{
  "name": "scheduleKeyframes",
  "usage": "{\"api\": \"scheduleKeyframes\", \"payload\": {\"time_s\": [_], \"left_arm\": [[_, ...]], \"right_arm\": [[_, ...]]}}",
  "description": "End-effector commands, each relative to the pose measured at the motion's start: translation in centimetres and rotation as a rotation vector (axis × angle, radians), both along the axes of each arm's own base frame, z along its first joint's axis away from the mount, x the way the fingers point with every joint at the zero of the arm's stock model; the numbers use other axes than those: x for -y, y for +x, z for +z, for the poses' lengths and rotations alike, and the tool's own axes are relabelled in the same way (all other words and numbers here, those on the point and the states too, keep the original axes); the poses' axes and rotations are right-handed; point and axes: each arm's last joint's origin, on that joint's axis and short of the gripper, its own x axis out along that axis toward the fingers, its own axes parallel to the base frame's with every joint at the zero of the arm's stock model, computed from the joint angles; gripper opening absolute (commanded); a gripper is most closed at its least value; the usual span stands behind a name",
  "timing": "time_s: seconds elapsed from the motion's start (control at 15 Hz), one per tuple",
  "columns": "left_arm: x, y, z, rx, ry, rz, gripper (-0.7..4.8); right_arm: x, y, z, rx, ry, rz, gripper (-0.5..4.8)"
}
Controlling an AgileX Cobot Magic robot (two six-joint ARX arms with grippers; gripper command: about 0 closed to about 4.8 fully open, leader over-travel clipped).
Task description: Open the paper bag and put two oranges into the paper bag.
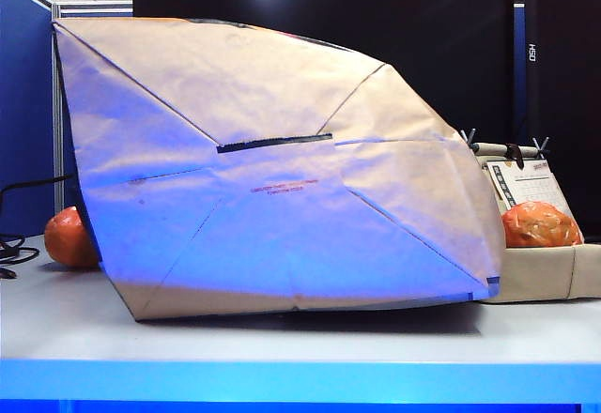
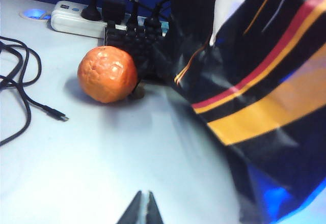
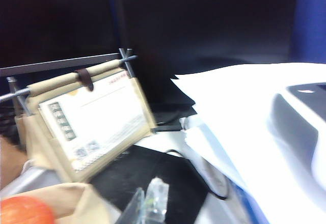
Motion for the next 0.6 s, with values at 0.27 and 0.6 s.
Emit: {"api": "scheduleKeyframes", "payload": {"time_s": [0.27,0.6], "left_arm": [[-0.1,-1.9,8.3,0.306,-0.085,-0.041,0.62],[0.5,1.1,13.1,0.086,-0.145,-0.133,2.21]], "right_arm": [[-0.9,-1.5,5.5,0.185,-0.042,0.341,-0.06],[-1.1,-3.4,9.6,0.313,-0.078,0.431,-0.06]]}}
